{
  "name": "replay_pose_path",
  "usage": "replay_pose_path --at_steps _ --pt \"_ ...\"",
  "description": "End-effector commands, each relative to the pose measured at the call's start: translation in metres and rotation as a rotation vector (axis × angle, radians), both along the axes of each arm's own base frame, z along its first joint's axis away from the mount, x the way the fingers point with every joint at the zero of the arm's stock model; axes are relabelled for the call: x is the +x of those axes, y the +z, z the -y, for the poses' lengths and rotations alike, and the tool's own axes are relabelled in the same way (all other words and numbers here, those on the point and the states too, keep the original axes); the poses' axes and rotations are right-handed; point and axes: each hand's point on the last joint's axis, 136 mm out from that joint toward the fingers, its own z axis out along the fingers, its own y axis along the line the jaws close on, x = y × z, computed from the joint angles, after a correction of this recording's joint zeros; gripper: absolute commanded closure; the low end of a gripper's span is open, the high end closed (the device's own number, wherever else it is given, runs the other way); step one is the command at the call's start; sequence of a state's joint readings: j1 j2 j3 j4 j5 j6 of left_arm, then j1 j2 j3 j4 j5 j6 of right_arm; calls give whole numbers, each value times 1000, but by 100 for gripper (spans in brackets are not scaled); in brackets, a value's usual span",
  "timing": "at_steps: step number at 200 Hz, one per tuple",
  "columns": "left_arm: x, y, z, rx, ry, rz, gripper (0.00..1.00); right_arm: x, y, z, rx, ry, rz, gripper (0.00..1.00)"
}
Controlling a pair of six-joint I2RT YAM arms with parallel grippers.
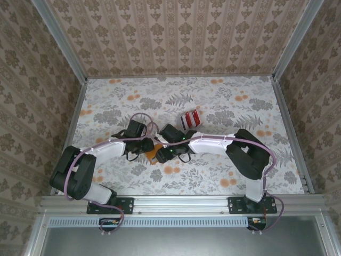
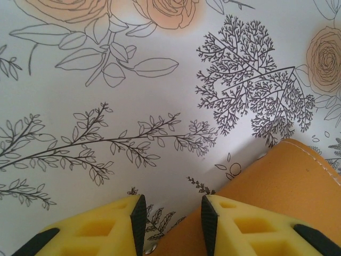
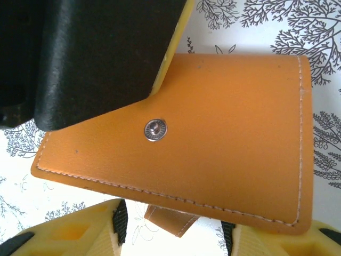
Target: Put the credit cards into the card holder
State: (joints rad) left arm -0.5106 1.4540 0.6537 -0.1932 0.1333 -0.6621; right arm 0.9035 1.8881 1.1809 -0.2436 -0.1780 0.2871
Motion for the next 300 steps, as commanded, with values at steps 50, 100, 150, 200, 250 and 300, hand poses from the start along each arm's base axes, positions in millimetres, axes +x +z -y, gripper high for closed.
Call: replay_pose_path --at_steps 50,100,150,200,250,300 --pt "-12 -8 7 -8 -16 -51 62 28 -14 7 -88 -134 107 71" --pt "-12 -10 13 -4 -28 -56 62 14 0 20 15 -72 137 82" --pt "-11 -14 24 9 -53 -71 63 3 14 27 136 16 303 92" --pt "-8 -16 32 21 -69 -72 63 4 27 17 203 63 404 94" --pt "-9 -21 32 30 -72 -88 63 -4 43 2 272 152 490 94" --pt "-8 -24 33 33 -74 -96 63 -16 48 6 279 188 527 95"
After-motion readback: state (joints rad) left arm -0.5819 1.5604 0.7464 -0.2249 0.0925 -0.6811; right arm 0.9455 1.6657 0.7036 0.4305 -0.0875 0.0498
